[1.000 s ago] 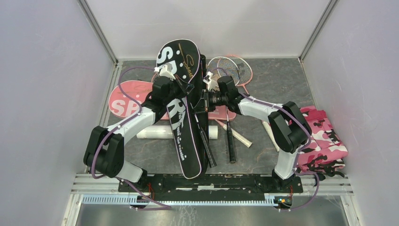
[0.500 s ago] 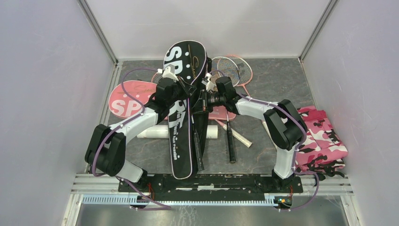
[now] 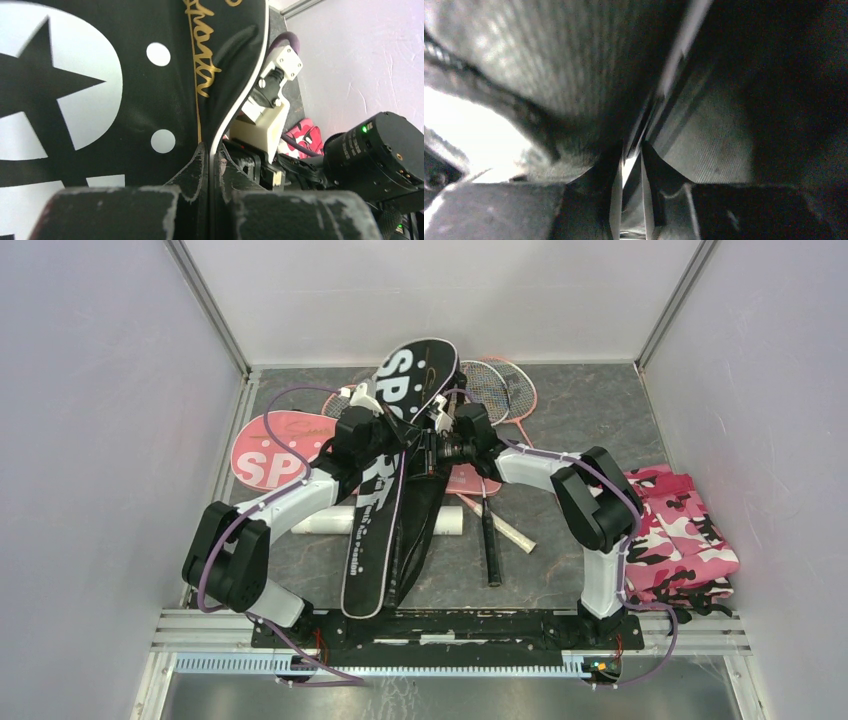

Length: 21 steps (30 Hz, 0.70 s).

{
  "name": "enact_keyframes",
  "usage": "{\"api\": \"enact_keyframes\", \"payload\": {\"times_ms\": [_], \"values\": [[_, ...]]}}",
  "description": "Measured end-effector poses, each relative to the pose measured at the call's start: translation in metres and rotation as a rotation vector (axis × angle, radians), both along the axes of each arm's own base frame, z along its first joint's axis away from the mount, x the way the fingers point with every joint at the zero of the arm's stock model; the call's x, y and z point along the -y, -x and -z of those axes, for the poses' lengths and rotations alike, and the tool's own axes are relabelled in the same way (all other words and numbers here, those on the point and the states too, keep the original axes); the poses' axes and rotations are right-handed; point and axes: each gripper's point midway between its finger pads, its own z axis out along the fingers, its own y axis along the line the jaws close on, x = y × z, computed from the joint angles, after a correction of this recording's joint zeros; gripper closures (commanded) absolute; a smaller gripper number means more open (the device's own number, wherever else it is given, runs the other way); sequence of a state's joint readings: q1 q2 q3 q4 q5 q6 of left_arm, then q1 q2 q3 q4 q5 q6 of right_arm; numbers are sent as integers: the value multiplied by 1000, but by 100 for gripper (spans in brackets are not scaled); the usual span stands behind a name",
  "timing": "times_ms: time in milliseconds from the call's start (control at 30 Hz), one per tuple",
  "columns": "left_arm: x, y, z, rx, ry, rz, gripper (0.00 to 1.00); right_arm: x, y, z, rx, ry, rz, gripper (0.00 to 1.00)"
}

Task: Pack up the badminton gear
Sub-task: Place the racket in the racket bag.

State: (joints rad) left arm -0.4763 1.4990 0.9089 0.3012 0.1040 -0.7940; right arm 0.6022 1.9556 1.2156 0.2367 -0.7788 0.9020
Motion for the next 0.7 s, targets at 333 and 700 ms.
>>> {"api": "enact_keyframes", "payload": {"times_ms": [333, 700], "values": [[2, 0, -2, 3, 10, 6, 98, -3, -17, -2, 47, -20, 1, 61], [-1, -1, -3, -4, 21, 7, 98, 16, -31, 15, 178, 164, -25, 34]]}}
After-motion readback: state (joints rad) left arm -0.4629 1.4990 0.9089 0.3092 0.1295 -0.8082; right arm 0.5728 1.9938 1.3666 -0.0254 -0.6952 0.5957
